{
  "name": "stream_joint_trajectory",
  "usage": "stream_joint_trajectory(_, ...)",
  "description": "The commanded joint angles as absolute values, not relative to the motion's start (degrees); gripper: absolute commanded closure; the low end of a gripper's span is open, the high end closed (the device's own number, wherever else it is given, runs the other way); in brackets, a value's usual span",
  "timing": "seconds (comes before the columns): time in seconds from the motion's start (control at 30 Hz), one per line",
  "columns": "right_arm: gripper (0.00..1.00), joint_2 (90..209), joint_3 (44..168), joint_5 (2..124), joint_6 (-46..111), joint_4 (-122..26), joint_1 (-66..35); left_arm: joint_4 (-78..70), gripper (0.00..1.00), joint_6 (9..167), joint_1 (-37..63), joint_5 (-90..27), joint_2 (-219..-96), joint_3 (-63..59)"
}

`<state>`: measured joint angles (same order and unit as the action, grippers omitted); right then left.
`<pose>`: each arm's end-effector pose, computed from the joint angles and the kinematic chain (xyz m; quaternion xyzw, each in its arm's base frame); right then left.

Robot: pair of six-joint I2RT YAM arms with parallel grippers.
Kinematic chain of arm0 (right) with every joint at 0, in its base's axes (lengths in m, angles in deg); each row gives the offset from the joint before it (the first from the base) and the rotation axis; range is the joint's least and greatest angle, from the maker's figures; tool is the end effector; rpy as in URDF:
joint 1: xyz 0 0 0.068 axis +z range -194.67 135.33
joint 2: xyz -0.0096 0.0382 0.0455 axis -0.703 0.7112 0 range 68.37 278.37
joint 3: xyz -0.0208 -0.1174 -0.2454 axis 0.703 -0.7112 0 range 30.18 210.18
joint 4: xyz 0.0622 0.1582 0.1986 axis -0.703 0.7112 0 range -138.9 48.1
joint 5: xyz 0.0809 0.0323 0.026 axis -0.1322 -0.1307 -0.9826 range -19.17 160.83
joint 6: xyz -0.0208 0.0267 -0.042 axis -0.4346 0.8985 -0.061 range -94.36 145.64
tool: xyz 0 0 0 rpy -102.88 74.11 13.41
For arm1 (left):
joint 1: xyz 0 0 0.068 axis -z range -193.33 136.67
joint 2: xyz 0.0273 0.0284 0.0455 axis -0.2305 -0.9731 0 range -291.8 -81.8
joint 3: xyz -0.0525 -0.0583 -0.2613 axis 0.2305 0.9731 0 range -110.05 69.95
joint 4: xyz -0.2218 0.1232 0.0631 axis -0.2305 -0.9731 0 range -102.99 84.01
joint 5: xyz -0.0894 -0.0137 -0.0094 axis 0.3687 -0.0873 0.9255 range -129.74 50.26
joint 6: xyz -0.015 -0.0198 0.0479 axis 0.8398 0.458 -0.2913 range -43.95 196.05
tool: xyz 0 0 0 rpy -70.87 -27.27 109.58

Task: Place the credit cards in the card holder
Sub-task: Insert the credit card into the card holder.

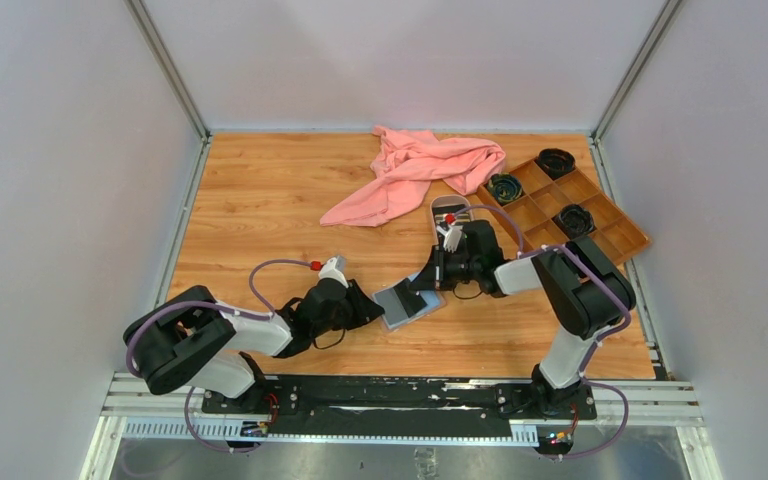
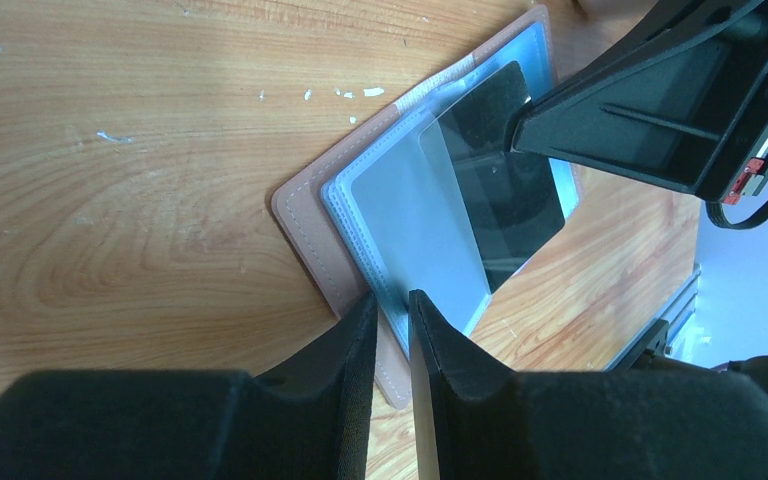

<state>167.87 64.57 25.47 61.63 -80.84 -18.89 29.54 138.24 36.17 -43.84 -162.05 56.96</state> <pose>0.2628 0.1549 0.1227 -0.1106 0.8246 0.5164 0.2027 0.1438 -0.1645 0.1132 -0.1138 0.8656 -0.3851 0.2991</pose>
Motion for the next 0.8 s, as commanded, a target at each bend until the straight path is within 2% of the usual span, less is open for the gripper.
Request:
stream_joint_trajectory(0.0,1.00,169.92,62.74,28.82,61.26,-81.93,-18.13,23.63,0.76,136.66,35.98,-44.05,-164.16,57.14)
stream_joint_trajectory(0.47,0.99,170.42,63.32,28.89,62.96,-81.42,-13.71,23.63,0.76,136.57,35.98,-43.96,-164.44,57.03)
stream_joint_trajectory(0.6,0.93,170.71,65.16,27.78,60.75,-78.57,-12.32,23.70,0.76,136.58,35.98,-44.04,-164.34,57.07)
stream_joint_trajectory(0.77,0.76,170.62,69.85,24.98,52.44,-70.70,-11.69,23.70,0.75,136.46,35.98,-44.13,-163.94,57.35)
